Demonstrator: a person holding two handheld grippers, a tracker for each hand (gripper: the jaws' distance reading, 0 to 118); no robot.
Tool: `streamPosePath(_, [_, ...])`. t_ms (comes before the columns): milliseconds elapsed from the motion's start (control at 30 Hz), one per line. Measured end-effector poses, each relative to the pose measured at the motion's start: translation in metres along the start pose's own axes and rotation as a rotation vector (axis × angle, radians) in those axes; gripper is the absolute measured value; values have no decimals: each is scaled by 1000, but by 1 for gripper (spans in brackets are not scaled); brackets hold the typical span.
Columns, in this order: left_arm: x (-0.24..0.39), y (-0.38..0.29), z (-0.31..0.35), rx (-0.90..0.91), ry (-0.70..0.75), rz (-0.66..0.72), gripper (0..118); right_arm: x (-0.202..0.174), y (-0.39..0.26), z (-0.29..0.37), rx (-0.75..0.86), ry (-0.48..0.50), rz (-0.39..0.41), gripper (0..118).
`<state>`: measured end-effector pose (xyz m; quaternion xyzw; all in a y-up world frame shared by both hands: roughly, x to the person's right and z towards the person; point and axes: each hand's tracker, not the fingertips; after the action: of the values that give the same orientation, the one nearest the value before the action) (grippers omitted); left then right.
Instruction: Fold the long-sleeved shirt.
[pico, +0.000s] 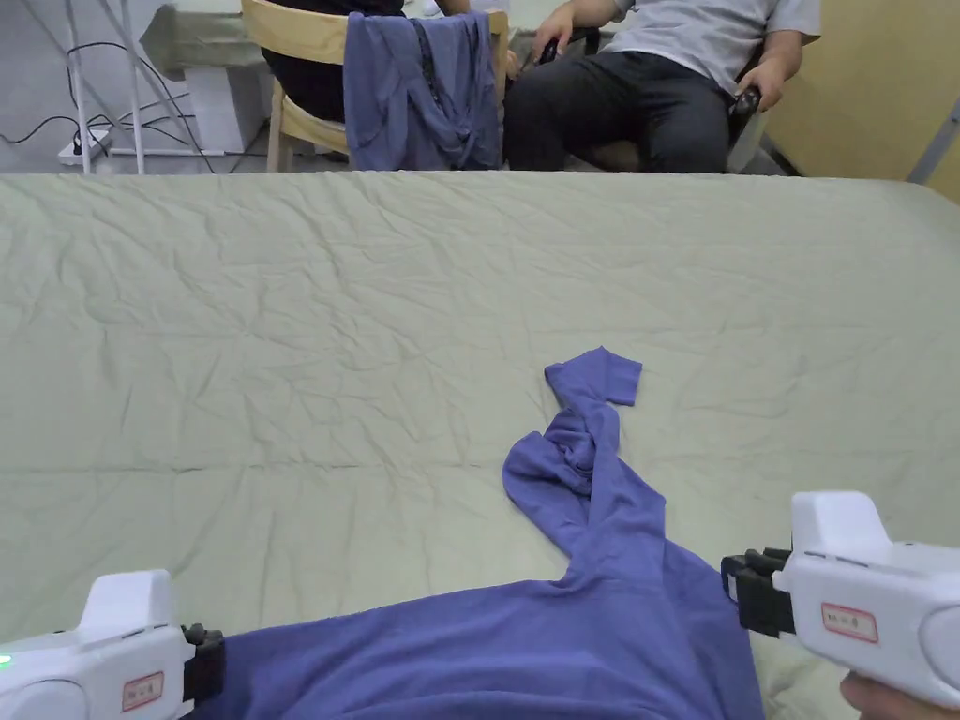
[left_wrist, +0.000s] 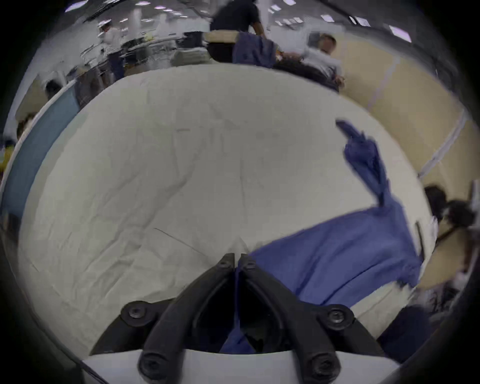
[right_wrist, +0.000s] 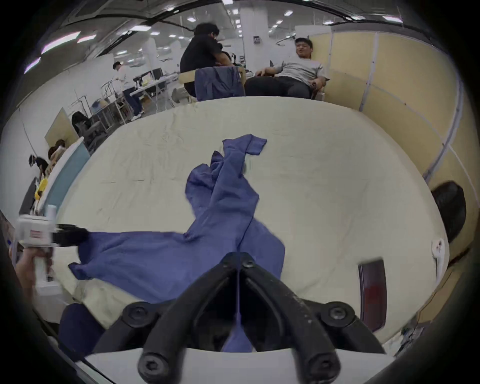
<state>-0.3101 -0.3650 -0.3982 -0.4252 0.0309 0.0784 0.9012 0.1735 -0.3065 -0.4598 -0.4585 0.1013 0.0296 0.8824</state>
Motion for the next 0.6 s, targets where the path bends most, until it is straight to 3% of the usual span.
streamPosePath(33, [-6,3,10,24,-22,43,1,3,10,-17,-6,24,39,26])
streamPosePath(67, [-10,6,18,42,-43,72,1,6,18,-35,-32,33,73,59])
streamPosePath(100, [-11,10,24,61,-56,95,1,8,25,-52,-72,27,104,105])
streamPosePath(133, [-12,11,29,72,-66,103,1,9,28,-69,-111,-19,124,118])
streamPosePath(167, [-12,10,34,69,-70,92,1,7,31,-81,-107,-71,157,115])
streamPosePath(200, [-8,3,36,-35,-141,167,1,6,33,-96,-127,-79,163,110])
streamPosePath(267, [-3,3,40,-18,-136,154,1,13,29,-124,-197,-143,220,111])
streamPosePath(333, [-2,-1,44,-5,-132,158,1,16,21,-149,-286,-206,190,110])
streamPosePath(367, [-1,-1,43,-3,-132,167,1,17,17,-158,-348,-225,168,103])
streamPosePath(433, [0,-4,46,-2,-138,195,1,16,19,-148,-329,-133,68,88])
streamPosePath(467, [1,-6,47,0,-139,198,1,13,23,-142,-342,-147,42,76])
streamPosePath(533, [7,-5,53,1,-137,188,1,16,26,-135,-282,-113,64,4])
streamPosePath(600, [6,-5,63,21,-140,192,1,10,30,-114,-226,-153,126,4])
